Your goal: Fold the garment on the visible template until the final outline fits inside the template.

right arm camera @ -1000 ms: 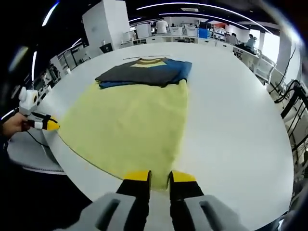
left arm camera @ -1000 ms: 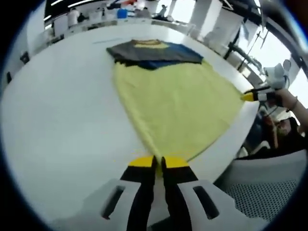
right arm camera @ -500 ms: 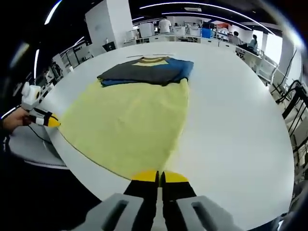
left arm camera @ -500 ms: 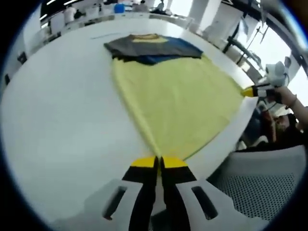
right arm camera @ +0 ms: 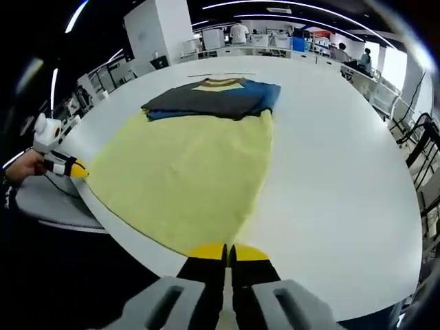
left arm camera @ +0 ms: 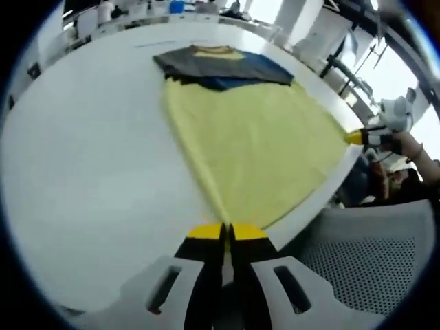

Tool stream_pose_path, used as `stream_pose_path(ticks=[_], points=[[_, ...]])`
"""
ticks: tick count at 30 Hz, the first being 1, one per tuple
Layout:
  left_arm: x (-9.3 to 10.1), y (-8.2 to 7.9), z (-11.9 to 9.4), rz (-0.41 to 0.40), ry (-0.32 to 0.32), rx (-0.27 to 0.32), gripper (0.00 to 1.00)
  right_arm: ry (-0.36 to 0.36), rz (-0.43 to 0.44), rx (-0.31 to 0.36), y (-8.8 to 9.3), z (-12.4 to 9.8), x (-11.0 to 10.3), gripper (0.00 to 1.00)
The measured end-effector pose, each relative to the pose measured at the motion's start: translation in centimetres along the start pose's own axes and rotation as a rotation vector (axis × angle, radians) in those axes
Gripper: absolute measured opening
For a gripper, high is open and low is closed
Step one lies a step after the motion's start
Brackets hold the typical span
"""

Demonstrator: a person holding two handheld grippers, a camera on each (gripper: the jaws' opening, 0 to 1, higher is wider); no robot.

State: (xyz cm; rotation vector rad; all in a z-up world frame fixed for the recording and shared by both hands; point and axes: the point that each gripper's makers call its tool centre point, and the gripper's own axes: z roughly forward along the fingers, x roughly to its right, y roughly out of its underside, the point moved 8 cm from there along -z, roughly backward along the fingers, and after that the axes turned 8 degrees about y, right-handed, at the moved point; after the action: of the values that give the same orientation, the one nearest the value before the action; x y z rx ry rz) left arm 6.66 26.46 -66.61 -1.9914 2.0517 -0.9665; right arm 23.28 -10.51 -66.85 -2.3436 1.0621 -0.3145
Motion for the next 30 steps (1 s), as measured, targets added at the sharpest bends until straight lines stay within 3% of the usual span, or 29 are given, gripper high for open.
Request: stream_pose_path(ticks=[30], points=[[0.2,1.7,-2.2,0.048,-0.009,-0.064,0.00,-0.080,0.005,-0.043,1.6,-1.0,-1.7,0.00]])
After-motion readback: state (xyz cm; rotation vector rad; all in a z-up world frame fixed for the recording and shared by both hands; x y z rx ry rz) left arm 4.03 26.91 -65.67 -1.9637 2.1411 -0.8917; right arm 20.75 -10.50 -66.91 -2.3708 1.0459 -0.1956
